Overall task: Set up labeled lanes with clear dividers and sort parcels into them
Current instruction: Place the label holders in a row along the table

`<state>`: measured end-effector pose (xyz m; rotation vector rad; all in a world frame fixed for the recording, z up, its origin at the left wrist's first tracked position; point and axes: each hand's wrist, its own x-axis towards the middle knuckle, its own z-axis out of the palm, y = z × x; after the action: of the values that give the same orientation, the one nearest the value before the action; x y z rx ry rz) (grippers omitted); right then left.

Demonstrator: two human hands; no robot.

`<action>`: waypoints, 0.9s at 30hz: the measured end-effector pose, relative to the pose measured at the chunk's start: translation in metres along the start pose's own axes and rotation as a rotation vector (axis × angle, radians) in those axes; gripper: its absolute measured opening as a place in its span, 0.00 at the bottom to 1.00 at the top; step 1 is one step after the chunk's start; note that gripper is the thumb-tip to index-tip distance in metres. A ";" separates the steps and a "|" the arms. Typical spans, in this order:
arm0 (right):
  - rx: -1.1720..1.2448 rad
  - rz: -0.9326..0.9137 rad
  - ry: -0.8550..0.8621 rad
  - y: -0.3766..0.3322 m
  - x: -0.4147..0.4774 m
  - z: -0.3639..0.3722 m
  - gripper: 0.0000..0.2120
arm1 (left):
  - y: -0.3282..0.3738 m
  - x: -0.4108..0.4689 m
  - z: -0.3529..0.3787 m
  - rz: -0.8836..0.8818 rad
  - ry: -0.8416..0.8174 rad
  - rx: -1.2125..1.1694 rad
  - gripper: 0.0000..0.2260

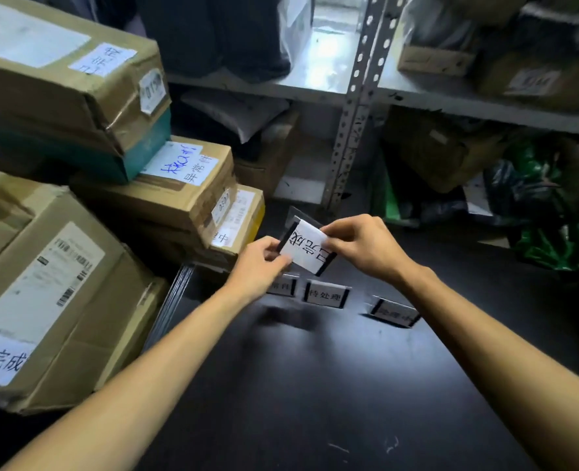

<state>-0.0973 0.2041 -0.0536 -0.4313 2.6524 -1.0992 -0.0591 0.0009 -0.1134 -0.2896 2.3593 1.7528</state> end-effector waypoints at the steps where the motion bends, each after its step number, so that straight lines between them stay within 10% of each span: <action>1: 0.047 0.009 0.028 0.000 -0.006 -0.010 0.08 | 0.010 0.000 0.006 0.012 -0.022 -0.081 0.03; 8: 0.332 0.224 0.033 0.021 -0.049 -0.069 0.04 | 0.081 -0.005 0.061 0.126 -0.202 -0.314 0.10; 13: 0.099 0.236 0.203 0.059 -0.082 -0.094 0.22 | 0.115 -0.009 0.105 0.282 -0.322 -0.082 0.10; 27: 0.216 0.212 0.366 0.194 -0.157 -0.153 0.08 | 0.140 -0.018 0.273 0.394 -0.015 0.269 0.12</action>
<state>-0.0358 0.4900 -0.0708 0.1031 2.7484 -1.4921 -0.0694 0.3033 -0.0574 0.2442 2.7416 1.5357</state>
